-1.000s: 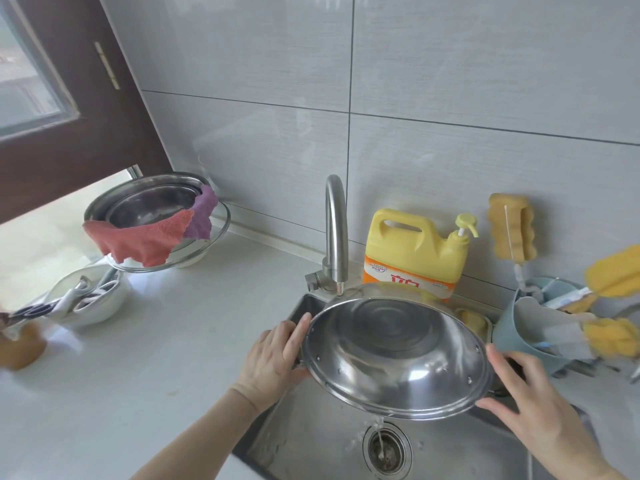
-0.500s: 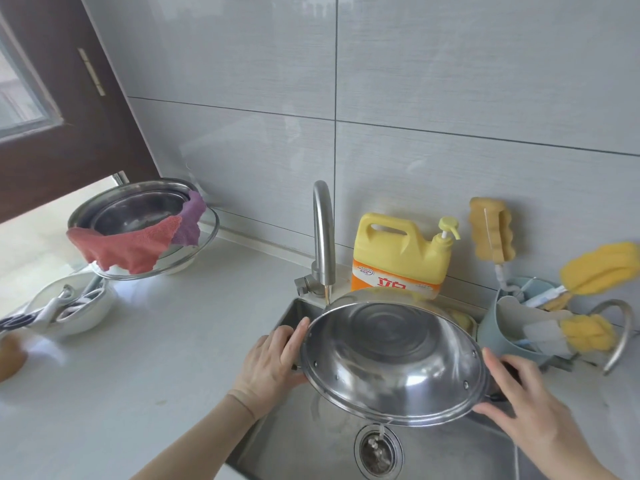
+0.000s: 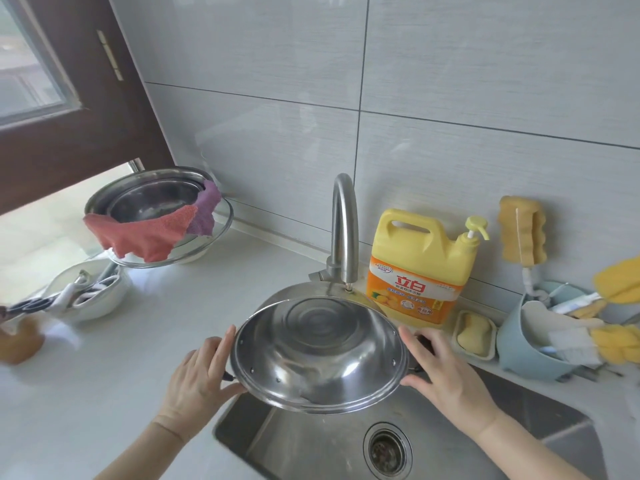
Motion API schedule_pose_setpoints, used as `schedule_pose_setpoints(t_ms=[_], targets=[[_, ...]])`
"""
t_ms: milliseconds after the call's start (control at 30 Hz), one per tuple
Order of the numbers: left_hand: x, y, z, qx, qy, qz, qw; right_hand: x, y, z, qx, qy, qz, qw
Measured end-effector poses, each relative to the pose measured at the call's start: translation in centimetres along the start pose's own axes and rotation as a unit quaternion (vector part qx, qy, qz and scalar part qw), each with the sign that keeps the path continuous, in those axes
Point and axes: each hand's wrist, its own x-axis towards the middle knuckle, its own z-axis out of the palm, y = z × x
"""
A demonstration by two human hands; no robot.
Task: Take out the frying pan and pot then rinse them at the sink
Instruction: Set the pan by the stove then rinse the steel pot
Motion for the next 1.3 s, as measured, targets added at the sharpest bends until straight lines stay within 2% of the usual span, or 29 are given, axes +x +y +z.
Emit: schedule_pose_setpoints(t_ms=[300,533,800,1000,1300], targets=[[0.1,0.3,-0.1,0.002,0.001,-0.003,1.0,-0.2,0.2,-0.4,-0.001,0.004,-0.006,1.0],[4.0,4.3,1.6,-0.012,-0.018,0.021,1.0,-3.8,2.3,-3.6,-0.009,-0.008,0.079,0.997],[6.0,7.5,3.2,-0.034,-0.013,0.044,0.998,-6.7,3.7,-5.9,-0.022,-0.015,0.125,0.992],[4.5,5.5,1.7,-0.022,-0.022,0.03,0.999,-4.9,2.5,-4.6,-0.012,-0.018,0.095,0.995],[0.0,0.2,-1.2,0.007,-0.027,-0.015,0.999,-0.4,-0.3,-0.3,0.003,0.004,0.001,1.0]])
